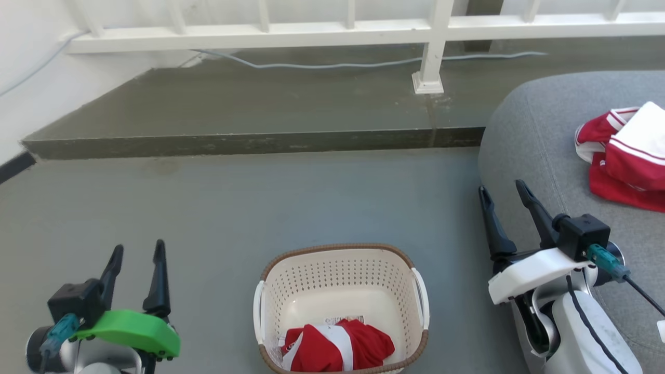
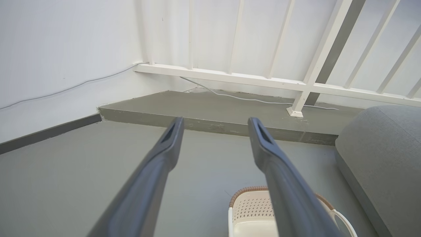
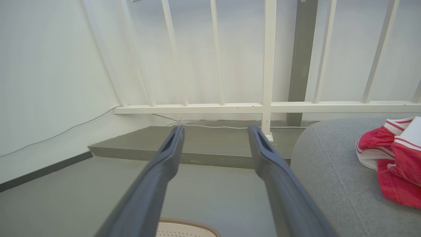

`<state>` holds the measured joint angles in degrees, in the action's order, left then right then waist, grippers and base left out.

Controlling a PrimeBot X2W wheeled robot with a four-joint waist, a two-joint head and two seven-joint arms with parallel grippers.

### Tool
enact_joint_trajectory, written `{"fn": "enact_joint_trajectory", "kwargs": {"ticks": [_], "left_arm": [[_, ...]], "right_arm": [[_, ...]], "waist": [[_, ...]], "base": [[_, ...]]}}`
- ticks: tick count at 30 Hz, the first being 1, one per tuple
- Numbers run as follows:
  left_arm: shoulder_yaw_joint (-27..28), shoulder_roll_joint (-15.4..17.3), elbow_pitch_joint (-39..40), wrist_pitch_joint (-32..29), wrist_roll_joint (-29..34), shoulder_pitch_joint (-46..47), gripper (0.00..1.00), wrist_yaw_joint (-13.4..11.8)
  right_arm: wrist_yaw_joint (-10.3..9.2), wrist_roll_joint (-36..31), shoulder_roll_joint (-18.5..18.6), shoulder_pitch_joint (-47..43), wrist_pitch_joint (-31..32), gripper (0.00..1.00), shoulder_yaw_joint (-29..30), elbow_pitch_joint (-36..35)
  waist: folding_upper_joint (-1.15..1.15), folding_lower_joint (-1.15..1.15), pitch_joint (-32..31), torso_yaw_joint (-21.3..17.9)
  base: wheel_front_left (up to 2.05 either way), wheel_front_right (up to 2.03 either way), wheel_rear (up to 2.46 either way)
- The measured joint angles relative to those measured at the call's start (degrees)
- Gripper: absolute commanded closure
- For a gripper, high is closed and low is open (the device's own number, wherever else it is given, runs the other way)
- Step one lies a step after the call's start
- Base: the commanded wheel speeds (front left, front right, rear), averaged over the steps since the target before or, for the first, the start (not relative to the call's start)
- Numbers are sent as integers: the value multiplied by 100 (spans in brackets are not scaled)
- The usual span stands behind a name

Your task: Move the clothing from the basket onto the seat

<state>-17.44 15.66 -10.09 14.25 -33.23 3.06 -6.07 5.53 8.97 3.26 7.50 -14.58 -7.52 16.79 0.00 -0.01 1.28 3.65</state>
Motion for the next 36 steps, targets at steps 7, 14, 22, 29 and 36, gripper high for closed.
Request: {"fn": "enact_joint_trajectory", "kwargs": {"ticks": [7,14,22,29,36], "left_arm": [[322,3,188,0,226,-293,0,-8],[421,-42,357,0,326,-435,0,-8],[487,-93,503,0,378,-570,0,-8],[589,-179,561,0,544,-600,0,0],[620,-208,589,0,594,-706,0,10]], "right_arm": [[-110,3,-25,-197,0,0,-43,-194],[-213,60,-43,-361,0,0,-11,-354],[-264,76,-48,-458,0,0,-18,-505],[-316,110,-57,-514,0,0,-34,-565],[-321,119,-67,-577,0,0,-43,-623]], "waist": [[0,0,-116,15],[0,0,-125,-99],[0,0,-122,-165],[0,0,-117,-207],[0,0,-102,-230]], "base": [[0,0,0],[0,0,0],[0,0,0],[0,0,0],[0,0,0]]}}
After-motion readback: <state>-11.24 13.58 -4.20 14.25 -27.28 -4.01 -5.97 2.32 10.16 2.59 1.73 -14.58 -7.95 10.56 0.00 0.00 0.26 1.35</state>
